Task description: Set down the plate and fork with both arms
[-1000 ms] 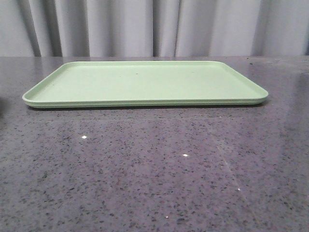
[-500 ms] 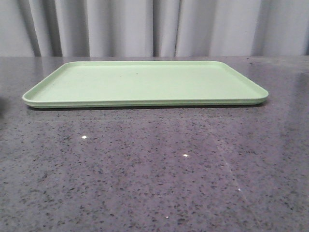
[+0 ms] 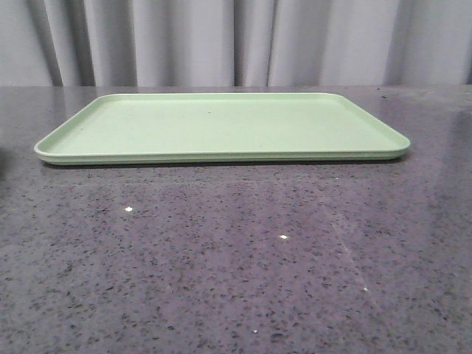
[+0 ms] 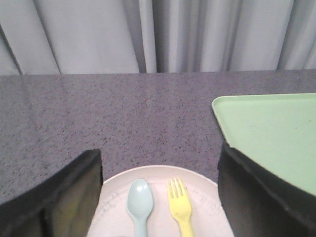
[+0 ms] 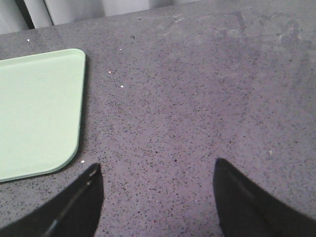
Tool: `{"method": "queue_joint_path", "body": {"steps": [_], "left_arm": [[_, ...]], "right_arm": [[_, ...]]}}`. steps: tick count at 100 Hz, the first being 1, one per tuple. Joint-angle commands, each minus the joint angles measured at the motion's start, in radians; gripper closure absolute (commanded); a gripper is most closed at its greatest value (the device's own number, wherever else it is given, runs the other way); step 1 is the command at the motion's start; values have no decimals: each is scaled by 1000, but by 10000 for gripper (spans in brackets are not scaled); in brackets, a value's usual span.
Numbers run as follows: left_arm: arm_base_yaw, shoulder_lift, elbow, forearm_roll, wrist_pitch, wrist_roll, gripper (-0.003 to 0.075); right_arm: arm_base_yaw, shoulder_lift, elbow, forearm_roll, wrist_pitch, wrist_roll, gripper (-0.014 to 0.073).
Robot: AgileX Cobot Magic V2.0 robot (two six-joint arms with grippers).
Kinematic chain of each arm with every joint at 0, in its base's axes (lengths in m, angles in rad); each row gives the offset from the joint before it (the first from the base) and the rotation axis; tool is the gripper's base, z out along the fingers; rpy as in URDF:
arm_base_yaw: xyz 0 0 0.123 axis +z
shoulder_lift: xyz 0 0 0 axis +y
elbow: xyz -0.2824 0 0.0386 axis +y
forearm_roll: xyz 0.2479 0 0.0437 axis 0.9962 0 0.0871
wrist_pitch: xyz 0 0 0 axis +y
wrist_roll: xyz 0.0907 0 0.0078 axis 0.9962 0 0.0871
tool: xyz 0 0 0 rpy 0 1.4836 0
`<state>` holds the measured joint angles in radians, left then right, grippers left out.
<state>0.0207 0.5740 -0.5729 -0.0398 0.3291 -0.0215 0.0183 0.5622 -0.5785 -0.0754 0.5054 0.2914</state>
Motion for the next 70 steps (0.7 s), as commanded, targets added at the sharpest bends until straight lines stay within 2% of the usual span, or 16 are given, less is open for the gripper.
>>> {"method": "queue_joint_path", "body": {"steps": [1, 24, 52, 70], "left_arm": [[40, 6, -70, -2, -18, -10, 228], [215, 71, -176, -2, 138, -10, 228], [225, 253, -244, 2, 293, -12, 228], [269, 389, -308, 6, 393, -12, 228]], "right_arm": [[1, 10, -33, -7, -64, -1, 106], [1, 10, -33, -7, -64, -1, 106], [17, 10, -33, -7, -64, -1, 106], [21, 10, -33, -7, -64, -1, 106]]}}
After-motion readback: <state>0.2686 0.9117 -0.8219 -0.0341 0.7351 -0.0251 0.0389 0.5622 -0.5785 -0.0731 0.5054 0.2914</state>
